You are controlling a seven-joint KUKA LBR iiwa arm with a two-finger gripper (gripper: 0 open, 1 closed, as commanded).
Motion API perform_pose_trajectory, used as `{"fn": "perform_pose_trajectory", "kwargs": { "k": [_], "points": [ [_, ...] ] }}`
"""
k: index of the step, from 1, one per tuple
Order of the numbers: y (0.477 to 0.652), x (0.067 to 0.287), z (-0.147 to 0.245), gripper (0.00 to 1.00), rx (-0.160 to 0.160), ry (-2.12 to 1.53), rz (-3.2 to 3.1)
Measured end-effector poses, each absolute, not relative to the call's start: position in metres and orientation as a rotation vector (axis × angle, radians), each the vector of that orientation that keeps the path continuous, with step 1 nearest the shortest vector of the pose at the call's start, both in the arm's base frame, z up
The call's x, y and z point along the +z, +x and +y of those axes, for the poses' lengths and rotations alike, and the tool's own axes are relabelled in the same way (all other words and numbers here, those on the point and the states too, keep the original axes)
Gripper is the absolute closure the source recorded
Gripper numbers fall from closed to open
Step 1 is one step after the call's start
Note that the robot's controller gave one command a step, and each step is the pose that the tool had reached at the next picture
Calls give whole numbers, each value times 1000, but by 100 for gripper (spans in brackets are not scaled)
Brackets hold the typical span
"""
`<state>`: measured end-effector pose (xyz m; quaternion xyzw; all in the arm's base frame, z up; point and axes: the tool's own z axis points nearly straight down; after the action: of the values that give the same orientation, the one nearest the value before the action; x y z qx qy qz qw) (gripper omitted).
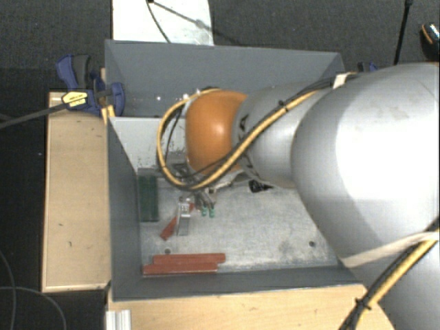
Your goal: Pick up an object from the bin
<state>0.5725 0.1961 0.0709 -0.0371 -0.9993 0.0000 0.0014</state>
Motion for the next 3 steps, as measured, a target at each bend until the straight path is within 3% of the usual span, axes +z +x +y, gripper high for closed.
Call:
{"fn": "perform_pose_trajectory", "kwargs": {
  "k": [1,2,3],
  "points": [
    [528,71,247,0,-2,-134,-3139],
    [557,71,230,0,-2,631,-3084],
    [556,70,231,100,-2,627,-3080]
  ]
}}
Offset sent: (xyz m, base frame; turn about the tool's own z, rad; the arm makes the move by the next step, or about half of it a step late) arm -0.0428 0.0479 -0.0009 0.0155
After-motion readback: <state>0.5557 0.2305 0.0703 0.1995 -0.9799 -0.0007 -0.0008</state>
